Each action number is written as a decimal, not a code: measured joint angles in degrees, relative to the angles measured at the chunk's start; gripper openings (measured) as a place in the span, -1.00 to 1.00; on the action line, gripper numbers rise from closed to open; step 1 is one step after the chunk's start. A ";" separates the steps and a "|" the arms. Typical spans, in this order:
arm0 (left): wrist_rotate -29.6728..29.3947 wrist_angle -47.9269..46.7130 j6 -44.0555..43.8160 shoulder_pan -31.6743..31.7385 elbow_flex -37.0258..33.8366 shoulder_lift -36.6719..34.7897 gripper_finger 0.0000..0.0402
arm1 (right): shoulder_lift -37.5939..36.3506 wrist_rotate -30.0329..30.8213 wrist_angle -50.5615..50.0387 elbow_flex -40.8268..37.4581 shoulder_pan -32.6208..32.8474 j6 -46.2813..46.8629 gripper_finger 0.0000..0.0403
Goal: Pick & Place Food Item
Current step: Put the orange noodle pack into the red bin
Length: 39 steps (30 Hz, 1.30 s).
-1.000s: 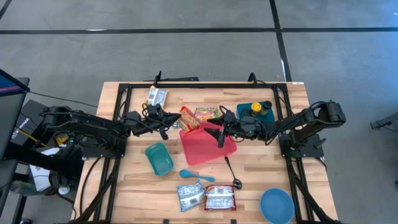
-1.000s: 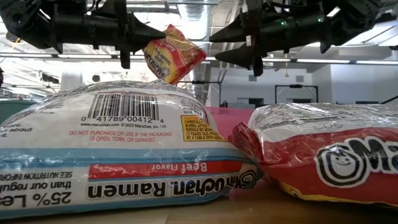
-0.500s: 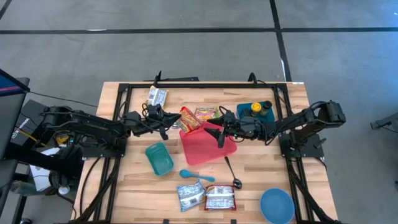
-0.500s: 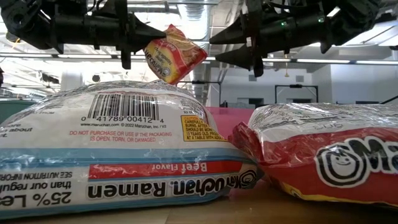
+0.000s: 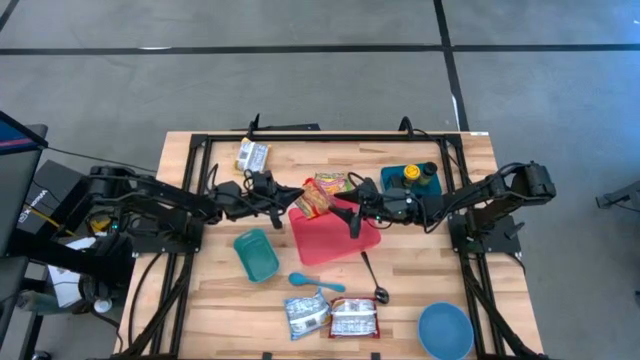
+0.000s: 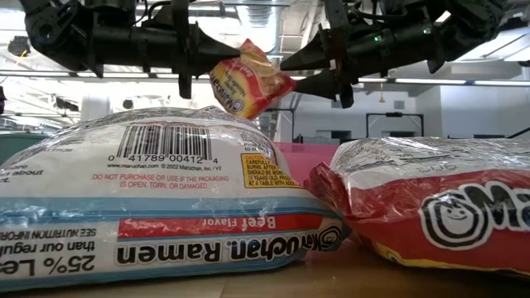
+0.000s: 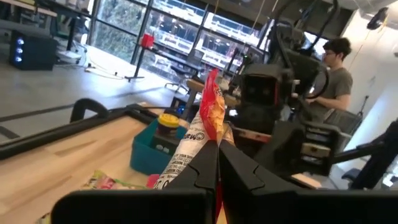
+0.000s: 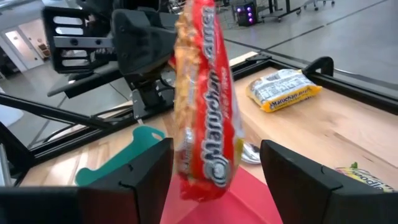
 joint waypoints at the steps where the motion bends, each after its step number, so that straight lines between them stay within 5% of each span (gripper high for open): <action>1: 0.01 0.20 0.00 0.01 0.02 -0.02 -1.00 | 0.00 0.01 0.00 0.00 0.00 0.00 0.16; 21: -0.30 2.16 -0.39 -0.26 0.04 -0.04 -1.00 | 0.00 -1.59 0.00 0.00 0.06 0.16 0.13; 39: -0.41 2.57 -0.39 -0.24 0.04 -0.06 -1.00 | 0.00 -1.70 0.68 -0.03 0.04 0.17 -0.70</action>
